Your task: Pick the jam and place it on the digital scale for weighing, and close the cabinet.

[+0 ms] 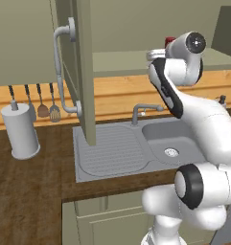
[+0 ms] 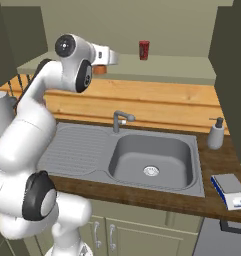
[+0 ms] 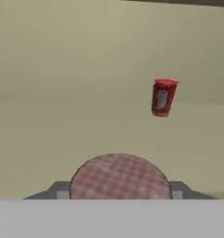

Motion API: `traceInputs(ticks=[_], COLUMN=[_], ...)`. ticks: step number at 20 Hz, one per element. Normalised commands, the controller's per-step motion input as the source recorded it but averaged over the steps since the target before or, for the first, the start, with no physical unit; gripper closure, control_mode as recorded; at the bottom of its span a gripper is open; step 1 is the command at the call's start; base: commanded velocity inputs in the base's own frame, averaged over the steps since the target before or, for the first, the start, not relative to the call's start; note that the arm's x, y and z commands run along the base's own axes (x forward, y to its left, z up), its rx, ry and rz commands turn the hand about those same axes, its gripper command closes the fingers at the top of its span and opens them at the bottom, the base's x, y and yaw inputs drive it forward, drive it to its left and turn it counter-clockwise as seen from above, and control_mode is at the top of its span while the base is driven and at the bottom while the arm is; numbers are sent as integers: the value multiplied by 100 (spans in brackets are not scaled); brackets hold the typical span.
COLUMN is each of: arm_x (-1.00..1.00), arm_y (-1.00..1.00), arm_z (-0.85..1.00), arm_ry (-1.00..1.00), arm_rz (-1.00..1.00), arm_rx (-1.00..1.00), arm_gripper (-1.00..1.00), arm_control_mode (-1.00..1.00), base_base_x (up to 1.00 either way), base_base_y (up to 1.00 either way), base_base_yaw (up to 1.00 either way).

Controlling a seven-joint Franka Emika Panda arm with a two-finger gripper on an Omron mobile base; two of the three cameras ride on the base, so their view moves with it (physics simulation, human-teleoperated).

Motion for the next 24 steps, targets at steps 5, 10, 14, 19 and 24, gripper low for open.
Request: traceInputs(ticks=[5, 10, 14, 19, 24], arm_x=[-100, -91, -41, -6, 4], arm_y=[-80, -99, -100, -100, -100], arm_z=[-4, -59, -90, -85, -69], arm_ry=[6, 11, 27, 34, 17], arm_rz=[-33, -26, -23, -19, -10], arm_rx=[0, 2, -1, 0, 0], arm_gripper=[100, 100, 100, 100, 100], arm_control_mode=[-100, -100, -100, -100, -100], base_base_x=[0, 0, 0, 0, 0], base_base_y=[0, 0, 0, 0, 0], base_base_yaw=[0, 0, 0, 0, 0])
